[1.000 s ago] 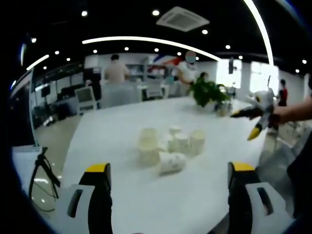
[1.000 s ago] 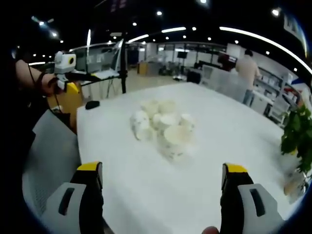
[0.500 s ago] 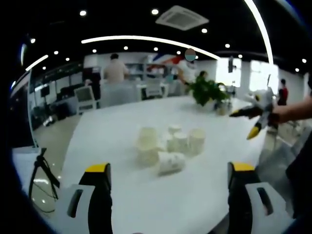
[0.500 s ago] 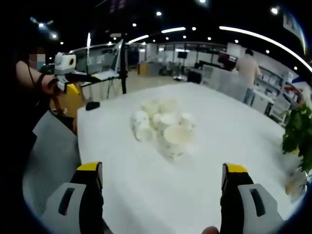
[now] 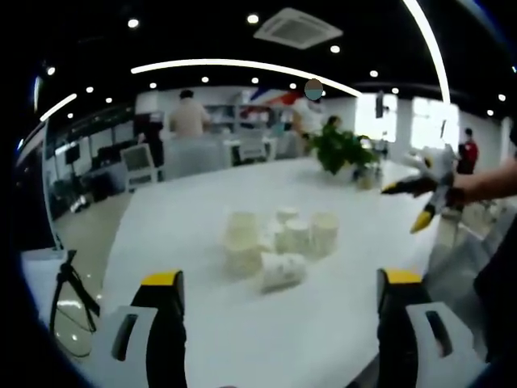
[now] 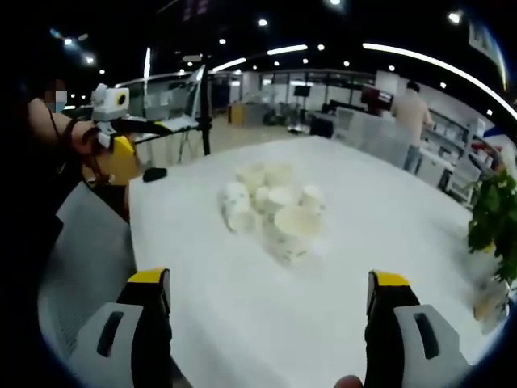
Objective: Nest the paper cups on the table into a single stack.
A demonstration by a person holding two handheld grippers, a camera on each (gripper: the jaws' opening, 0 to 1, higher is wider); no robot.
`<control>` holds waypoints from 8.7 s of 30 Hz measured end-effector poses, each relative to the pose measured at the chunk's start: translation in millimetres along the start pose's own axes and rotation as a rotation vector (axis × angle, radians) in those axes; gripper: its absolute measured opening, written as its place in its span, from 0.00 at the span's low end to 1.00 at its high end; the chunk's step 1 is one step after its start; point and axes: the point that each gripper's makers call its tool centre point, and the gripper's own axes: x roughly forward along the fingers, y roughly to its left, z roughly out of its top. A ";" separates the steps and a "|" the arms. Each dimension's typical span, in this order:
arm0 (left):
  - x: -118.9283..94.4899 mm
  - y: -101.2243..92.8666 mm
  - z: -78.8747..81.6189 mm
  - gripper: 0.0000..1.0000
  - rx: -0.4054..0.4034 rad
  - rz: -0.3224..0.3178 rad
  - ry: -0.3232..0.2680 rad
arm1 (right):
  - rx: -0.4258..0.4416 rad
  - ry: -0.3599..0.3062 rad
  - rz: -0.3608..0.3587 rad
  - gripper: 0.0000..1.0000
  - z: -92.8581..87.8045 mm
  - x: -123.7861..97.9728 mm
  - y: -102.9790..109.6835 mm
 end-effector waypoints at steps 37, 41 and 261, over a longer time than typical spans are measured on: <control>-3.4 2.8 0.8 0.97 -0.011 0.008 -0.025 | -0.026 -0.016 -0.018 0.96 12.2 -0.5 -3.2; -5.3 4.1 -0.5 0.97 -0.035 0.015 -0.035 | -0.016 -0.022 -0.022 0.95 11.4 1.2 -6.7; -24.5 -8.8 -26.4 0.93 -0.029 0.023 0.031 | 0.072 -0.250 0.101 0.90 54.7 39.8 16.6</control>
